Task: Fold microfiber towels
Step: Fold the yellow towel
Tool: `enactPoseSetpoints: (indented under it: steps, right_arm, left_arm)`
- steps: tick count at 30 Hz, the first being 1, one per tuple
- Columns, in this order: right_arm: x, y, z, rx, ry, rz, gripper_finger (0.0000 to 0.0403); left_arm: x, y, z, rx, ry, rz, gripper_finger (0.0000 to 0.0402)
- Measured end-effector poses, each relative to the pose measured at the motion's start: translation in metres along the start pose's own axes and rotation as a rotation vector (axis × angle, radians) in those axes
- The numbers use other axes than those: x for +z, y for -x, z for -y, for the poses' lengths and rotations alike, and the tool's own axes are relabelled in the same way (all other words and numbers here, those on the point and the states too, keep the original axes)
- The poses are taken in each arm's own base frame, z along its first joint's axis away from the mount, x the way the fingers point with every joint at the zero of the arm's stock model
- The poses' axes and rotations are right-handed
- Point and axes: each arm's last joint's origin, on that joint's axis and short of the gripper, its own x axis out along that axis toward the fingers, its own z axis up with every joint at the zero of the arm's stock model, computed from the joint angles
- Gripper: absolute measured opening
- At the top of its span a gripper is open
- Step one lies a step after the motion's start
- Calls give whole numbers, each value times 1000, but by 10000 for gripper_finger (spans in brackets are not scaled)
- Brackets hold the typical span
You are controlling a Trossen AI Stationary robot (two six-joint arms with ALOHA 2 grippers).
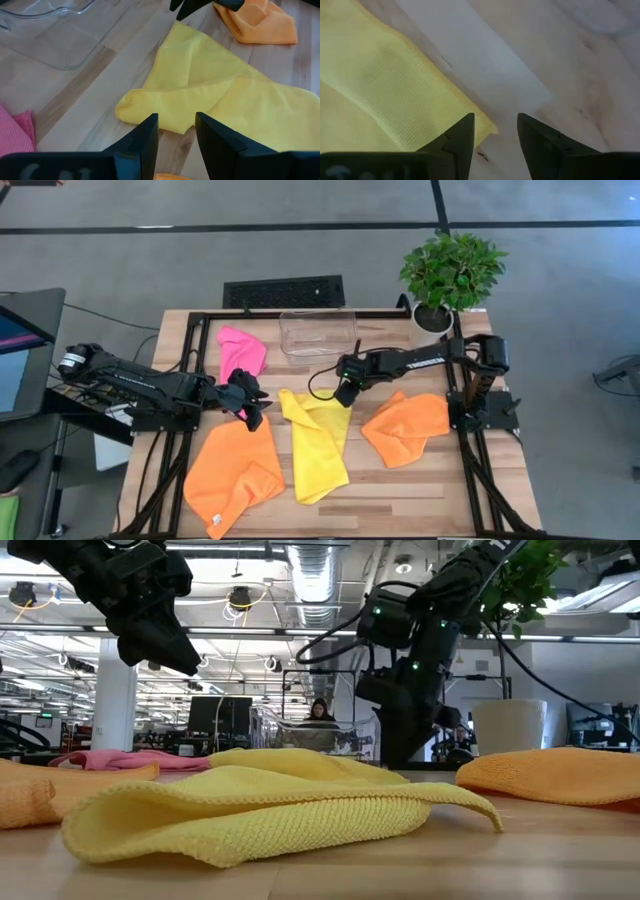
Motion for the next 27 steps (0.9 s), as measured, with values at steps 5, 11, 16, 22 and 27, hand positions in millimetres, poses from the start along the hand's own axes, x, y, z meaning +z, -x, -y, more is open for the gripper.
enactPoseSetpoints:
  steps: [5, 11, 16, 22, 27]
  right_arm:
    - [-1, 0, 0, 4, 1, -9, 171]
    - [-1, 0, 0, 7, 0, -6, 171]
    - [-1, 0, -1, 8, 3, -7, 167]
    - [-3, -6, -5, 10, 13, -11, 166]
    - [-7, -19, -7, -1, 24, -50, 168]
  left_arm:
    - [0, 0, 0, 0, 0, 0, 122]
    - [0, 0, 0, 0, 0, 0, 122]
    - [0, 0, 0, 0, 0, 0, 122]
    - [0, 0, 0, 0, 0, 0, 122]
    - [0, 0, 0, 0, 0, 0, 122]
